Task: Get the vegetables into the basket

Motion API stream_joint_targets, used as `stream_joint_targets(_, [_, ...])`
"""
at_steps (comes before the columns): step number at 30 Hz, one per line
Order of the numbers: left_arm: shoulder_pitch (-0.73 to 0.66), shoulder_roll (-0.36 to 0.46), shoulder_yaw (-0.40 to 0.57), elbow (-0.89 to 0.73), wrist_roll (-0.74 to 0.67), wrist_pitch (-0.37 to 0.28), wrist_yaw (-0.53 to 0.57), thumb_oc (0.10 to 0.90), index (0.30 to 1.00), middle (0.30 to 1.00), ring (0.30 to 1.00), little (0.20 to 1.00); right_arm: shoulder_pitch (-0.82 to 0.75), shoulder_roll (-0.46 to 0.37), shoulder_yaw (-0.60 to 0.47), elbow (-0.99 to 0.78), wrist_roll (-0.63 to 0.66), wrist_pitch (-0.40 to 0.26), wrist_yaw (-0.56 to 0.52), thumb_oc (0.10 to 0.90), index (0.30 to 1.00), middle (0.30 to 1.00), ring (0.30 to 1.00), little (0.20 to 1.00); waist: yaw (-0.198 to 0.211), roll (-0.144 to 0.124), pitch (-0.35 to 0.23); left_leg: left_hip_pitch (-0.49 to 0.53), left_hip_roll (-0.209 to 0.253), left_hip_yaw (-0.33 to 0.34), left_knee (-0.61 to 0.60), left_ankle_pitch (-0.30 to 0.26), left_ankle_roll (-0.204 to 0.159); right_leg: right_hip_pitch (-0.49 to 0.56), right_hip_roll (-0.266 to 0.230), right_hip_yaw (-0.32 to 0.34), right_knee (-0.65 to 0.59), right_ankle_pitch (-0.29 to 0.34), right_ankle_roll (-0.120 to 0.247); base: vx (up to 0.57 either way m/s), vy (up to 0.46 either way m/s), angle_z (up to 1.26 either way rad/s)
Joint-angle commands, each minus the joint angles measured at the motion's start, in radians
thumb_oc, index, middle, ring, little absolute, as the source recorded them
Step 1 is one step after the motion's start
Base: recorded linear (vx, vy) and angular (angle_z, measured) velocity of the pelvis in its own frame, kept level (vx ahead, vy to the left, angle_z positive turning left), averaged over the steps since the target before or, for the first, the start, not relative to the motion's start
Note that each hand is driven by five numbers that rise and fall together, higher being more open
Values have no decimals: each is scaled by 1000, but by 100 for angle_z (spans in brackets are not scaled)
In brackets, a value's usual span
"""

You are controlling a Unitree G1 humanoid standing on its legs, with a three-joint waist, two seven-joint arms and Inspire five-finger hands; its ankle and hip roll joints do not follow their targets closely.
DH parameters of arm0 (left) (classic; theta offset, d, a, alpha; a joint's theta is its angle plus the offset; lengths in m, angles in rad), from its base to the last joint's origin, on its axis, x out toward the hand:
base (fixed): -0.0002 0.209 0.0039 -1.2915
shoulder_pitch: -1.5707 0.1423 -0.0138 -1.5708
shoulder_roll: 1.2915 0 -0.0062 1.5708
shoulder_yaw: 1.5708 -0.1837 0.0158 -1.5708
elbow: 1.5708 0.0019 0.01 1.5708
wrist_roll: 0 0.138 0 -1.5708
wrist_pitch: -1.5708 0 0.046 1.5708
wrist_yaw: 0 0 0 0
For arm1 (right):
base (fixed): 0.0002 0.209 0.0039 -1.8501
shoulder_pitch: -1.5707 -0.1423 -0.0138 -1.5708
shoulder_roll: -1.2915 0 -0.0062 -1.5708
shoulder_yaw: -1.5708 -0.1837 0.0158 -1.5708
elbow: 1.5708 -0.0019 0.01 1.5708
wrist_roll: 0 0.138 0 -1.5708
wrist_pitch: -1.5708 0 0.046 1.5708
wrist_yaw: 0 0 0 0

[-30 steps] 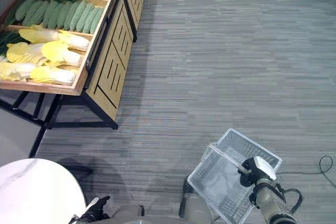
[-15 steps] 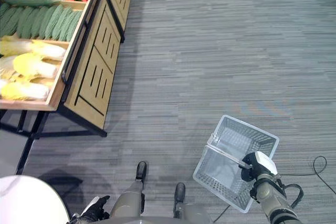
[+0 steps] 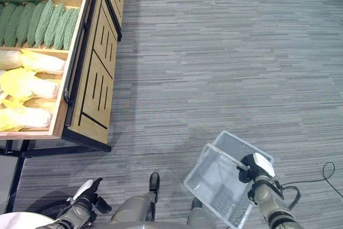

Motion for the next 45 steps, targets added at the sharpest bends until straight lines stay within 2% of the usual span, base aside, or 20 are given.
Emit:
stream_joint_targets(1, [58,11,30,-8,-9,2,8,900,1000,1000,1000,1000,-20,-80,-15,-88,-11,-27,-38,400,300,300,300,300,2,-26,-19,-67,32,-38,134,-82,-18,-74,-53,29,107,276,33,55,160,-10])
stream_joint_targets(4, [56,13,27,-4,-16,2,7,900,1000,1000,1000,1000,-25,-79,-11,-80,-13,-28,-40,400,300,300,300,300,-12,-2,4,-18,28,-54,124,-96,-6,-149,-35,18,198,262,15,118,131,11])
stream_joint_targets(6, [56,13,29,-2,-23,1,7,900,1000,1000,1000,1000,-30,-84,-9,-84,-16,-27,-39,400,300,300,300,300,-21,0,13,14,23,-59,114,-108,-13,-200,-31,-18,123,225,3,193,-16,25])
stream_joint_targets(7, [55,11,28,-1,-23,0,6,900,1000,1000,1000,1000,-34,-86,-8,-83,-15,-27,-39,400,300,300,300,300,-29,0,19,29,22,-68,115,-117,-18,-190,-37,-30,90,219,5,307,-200,37])
stream_joint_targets(8, [47,7,28,15,-22,-2,8,900,1000,1000,1000,1000,-43,-87,-6,-77,-12,-29,-43,400,300,300,300,300,-42,-12,24,47,22,-89,123,-139,-38,-215,-49,-18,-58,225,17,310,-230,32])
stream_joint_targets(10, [43,5,31,24,-18,-3,8,900,1000,1000,1000,1000,-41,-86,-9,-65,-8,-28,-47,400,300,300,300,300,-59,-16,28,72,31,-114,133,-165,-56,-237,-51,16,-152,261,33,316,-239,23])
stream_joint_targets(12, [46,4,29,30,-9,-6,2,900,1000,1000,1000,1000,-28,-89,-14,-18,-9,-25,-43,400,300,300,300,300,-70,-19,22,102,45,-134,148,-191,-72,-249,-48,33,-182,287,44,318,-247,46])
stream_joint_targets(14, [51,3,27,26,-5,-8,4,900,1000,1000,1000,1000,-12,-89,-26,8,1,-27,-45,400,300,300,300,300,-68,-26,13,118,55,-151,167,-207,-84,-225,-40,18,-186,278,38,249,-239,52])
stream_joint_targets(17, [59,9,46,29,-13,-2,13,900,1000,1000,1000,1000,14,-102,-43,49,17,-32,-40,400,300,300,300,300,-67,-26,-15,137,82,-180,160,-190,-97,-195,6,1,-170,257,12,218,-267,53])
stream_joint_targets(18, [55,11,53,24,-27,-2,21,900,1000,1000,1000,1000,21,-121,-52,91,25,-32,-41,400,300,300,300,300,-66,-18,-28,150,107,-199,139,-172,-110,-186,24,-22,-157,231,0,189,-258,23])
stream_joint_targets(20, [49,11,50,20,-28,-1,24,900,1000,1000,1000,1000,18,-124,-56,105,30,-33,-45,400,300,300,300,300,-69,-14,-32,151,117,-207,130,-162,-115,-184,32,-31,-149,219,-6,146,-224,30])
stream_joint_targets(21, [31,1,38,9,-39,-3,29,900,1000,1000,1000,1000,15,-132,-55,132,31,-32,-46,400,300,300,300,300,-72,-7,-41,151,141,-218,117,-138,-126,-183,43,-53,-135,195,-16,137,-228,40])
stream_joint_targets(34, [23,-29,25,16,-55,1,40,900,1000,1000,1000,1000,-2,-132,-29,103,31,-34,-44,400,300,300,300,300,-69,7,-54,149,185,-220,92,-77,-146,-191,71,-83,-100,147,-43,75,-93,10])
stream_joint_targets(35, [32,-23,32,19,-55,1,37,900,1000,1000,1000,1000,2,-139,-35,29,34,-38,-41,400,300,300,300,300,-71,10,-54,153,190,-221,89,-69,-147,-197,76,-82,-86,138,-48,41,-20,0])
stream_joint_targets(45, [56,4,36,-5,-48,-11,22,900,1000,1000,1000,1000,-40,-241,-26,-205,-14,-74,-33,400,300,300,300,300,-63,21,-50,145,199,-233,105,-21,-154,-201,89,-80,-71,117,-59,44,-33,2])
